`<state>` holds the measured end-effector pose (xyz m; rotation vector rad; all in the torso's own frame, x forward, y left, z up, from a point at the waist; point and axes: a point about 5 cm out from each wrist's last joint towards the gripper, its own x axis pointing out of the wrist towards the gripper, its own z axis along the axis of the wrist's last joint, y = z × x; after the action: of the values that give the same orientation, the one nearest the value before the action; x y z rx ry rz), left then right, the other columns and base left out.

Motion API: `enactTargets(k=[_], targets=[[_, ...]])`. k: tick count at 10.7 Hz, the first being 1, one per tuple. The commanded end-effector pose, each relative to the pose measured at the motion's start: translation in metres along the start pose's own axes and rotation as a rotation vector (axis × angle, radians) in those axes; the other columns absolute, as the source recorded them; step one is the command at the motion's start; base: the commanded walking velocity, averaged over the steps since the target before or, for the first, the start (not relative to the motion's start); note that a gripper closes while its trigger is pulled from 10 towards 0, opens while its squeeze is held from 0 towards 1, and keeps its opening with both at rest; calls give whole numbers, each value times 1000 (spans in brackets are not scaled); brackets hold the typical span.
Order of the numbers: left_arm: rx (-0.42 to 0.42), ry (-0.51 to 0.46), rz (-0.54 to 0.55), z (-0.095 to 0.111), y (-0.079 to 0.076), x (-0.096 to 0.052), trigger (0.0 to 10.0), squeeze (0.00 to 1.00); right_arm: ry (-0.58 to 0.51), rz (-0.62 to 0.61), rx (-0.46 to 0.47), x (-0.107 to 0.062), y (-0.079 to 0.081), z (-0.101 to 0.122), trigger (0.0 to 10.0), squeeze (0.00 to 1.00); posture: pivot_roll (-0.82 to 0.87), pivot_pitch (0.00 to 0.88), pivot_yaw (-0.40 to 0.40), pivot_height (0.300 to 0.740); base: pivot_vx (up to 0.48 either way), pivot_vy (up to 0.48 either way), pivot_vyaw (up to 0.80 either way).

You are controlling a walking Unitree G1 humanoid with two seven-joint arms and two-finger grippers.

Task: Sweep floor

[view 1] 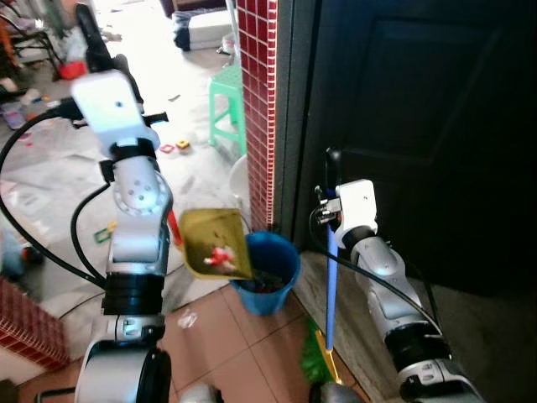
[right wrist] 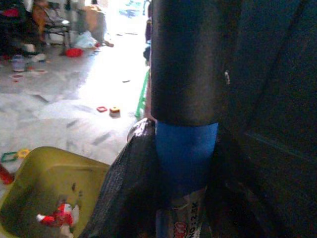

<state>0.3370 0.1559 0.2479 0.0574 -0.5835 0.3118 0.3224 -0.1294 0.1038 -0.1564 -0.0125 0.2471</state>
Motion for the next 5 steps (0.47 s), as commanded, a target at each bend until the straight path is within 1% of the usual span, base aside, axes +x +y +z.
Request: enactTargets(k=[1, 3, 4, 5], targets=[[-8, -91, -26, 13, -4, -1, 10000, 0, -30, 0, -17, 2, 0, 8, 10000, 0, -131, 29, 54, 740, 0, 0, 0], [15, -121, -86, 14, -14, -8, 10000, 0, -31, 0, -18, 2, 0, 8, 10000, 0, -133, 33, 53, 740, 0, 0, 0], [8, -116, -112, 11, -22, -12, 10000, 0, -31, 1, -19, 2, 0, 8, 10000, 0, -133, 33, 53, 740, 0, 0, 0], [18, -109, -207, 5, -37, -27, 10000, 0, -32, -1, -20, 1, 0, 8, 10000, 0, -136, 35, 54, 740, 0, 0, 0]])
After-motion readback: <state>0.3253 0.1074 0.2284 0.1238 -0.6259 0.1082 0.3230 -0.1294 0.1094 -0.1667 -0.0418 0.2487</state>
